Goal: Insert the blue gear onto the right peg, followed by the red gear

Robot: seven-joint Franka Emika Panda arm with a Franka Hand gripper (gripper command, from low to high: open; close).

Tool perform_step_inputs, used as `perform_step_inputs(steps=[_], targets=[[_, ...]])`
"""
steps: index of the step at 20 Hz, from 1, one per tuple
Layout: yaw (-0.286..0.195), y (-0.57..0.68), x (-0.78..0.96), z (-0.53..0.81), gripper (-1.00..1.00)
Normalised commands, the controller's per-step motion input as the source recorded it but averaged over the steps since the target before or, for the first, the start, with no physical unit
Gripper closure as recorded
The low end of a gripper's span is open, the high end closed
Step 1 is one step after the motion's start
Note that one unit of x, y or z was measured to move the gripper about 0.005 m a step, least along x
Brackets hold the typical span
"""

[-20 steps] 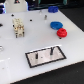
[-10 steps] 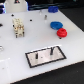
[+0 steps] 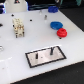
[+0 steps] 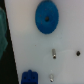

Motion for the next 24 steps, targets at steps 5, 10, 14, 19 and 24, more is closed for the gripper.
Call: perform_step_inputs(steps=[5, 10, 14, 19, 24], targets=[[0.0, 0.08, -0.34, -0.6, -1.0], [0.0, -0.03, -0.34, -0.57, -1.0], [0.0, -0.08, -0.31, -0.56, -1.0], [0.0, -0.2, -0.29, -0.52, -1.0], [0.0, -0.11, -0.18, 0.21, -1.0]])
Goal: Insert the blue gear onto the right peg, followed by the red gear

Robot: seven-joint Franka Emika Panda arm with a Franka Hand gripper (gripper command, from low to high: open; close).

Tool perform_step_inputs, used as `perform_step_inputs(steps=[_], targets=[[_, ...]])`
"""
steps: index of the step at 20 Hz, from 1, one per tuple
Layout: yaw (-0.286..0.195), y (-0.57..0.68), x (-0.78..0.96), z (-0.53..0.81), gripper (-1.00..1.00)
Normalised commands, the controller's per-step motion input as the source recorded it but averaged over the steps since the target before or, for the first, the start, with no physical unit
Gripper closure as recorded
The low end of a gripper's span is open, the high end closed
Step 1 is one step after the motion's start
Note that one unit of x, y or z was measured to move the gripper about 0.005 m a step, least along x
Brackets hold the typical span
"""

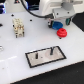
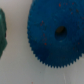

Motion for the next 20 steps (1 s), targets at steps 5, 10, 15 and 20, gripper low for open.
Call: perform_step_inputs(steps=[5, 10, 15, 20], targets=[[0.0, -0.13, -0.23, 0.11, 1.0], [0.0, -0.07, -0.18, -0.27, -1.0], [0.0, -0.11, -0.25, -0.45, -1.0], [0.0, 0.01, -0.07, -0.15, 1.0]])
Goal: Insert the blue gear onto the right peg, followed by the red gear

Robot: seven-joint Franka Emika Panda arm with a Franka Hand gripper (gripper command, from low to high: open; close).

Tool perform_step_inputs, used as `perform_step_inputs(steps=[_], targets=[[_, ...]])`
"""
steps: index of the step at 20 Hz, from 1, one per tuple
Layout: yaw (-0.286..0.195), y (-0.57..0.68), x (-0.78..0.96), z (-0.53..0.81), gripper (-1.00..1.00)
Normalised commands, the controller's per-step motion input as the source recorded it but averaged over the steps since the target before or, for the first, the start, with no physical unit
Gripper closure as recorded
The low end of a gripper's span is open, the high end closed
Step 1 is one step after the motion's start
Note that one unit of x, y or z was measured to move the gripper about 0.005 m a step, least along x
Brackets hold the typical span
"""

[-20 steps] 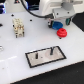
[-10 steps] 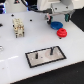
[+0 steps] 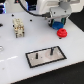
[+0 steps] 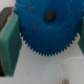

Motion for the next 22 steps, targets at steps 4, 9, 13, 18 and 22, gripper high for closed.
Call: perform_step_inputs(steps=[4, 9, 13, 18, 22], targets=[[0.0, 0.01, 0.11, 0.22, 1.0], [0.0, -0.03, 0.22, 0.48, 1.0], [0.0, -0.16, 0.49, 0.63, 1.0], [0.0, -0.29, 0.67, 0.55, 1.0], [0.0, -0.21, 0.81, 0.48, 1.0]])
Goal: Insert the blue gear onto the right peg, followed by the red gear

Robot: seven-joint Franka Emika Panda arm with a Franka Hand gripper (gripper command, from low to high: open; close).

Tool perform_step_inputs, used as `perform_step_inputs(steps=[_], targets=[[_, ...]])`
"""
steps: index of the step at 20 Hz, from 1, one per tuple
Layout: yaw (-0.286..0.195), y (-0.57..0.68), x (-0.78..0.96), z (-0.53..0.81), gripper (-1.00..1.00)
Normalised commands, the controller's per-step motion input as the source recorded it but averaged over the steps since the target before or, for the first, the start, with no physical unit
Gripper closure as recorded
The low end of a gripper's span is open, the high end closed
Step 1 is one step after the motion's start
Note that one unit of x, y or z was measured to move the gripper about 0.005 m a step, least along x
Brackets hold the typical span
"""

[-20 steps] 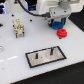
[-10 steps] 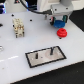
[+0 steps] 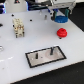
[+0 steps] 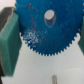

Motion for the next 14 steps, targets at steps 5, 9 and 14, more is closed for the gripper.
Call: perform_step_inputs(steps=[5, 9, 14], targets=[[0.0, -0.2, 0.84, 0.43, 1.0], [0.0, -0.24, 0.85, 0.38, 1.0], [0.0, -0.29, 0.84, 0.32, 1.0]])
